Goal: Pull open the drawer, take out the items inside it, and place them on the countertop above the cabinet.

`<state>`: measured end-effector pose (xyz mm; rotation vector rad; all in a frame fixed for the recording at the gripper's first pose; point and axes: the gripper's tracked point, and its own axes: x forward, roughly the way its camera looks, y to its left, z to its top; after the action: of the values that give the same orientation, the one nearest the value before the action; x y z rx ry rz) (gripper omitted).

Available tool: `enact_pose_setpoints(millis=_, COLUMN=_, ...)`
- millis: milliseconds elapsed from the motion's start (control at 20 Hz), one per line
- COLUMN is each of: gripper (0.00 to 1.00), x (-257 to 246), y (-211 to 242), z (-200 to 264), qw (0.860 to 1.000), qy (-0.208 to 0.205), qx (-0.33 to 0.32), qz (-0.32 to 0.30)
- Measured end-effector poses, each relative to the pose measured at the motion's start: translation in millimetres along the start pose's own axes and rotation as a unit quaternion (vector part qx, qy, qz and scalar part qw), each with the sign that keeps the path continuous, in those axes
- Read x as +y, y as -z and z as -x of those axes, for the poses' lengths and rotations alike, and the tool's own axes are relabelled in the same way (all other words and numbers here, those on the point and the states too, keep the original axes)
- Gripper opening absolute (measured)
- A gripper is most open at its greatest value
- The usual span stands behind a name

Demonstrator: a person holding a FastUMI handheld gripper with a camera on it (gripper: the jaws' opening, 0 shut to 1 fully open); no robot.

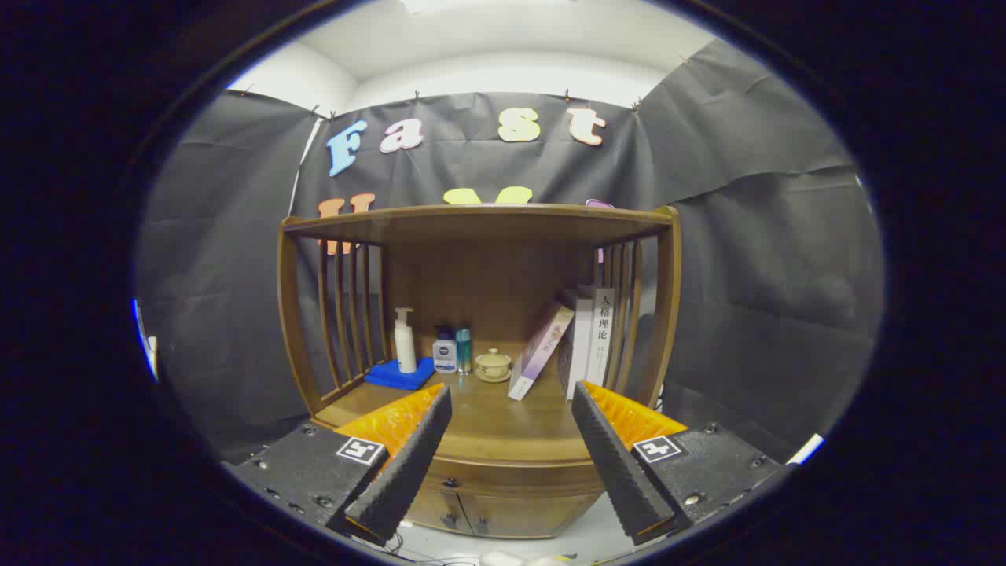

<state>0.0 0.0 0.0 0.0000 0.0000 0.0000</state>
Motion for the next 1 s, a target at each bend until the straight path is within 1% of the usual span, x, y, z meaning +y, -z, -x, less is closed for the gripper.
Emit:
enact_pose_setpoints(millis=200, gripper=1.0, x=0.7, y=5.7, z=-0.4, qw=1.0, qy=-0.005, qx=0.009, qz=-0.012)
enact_pose_setpoints(millis=350, gripper=1.0, x=1.6, y=4.3, z=1.9, qw=1.0, qy=-0.004, qx=0.007, qz=-0.003)
enact_pose_setpoints(millis=600, gripper=1.0, x=4.2, y=6.8, z=3.0, qw=1.0, qy=-0.005, qx=0.011, qz=-0.01)
enact_pose_setpoints(millis=900, gripper=1.0, x=15.4, y=5.0, z=5.7, qw=1.0, qy=-0.009, qx=0.009, qz=0.009)
enact_pose_setpoints(millis=1000, gripper=1.0, x=16.6, y=8.1, z=5.5, qw=1.0, qy=-0.012, qx=0.011, qz=0.004)
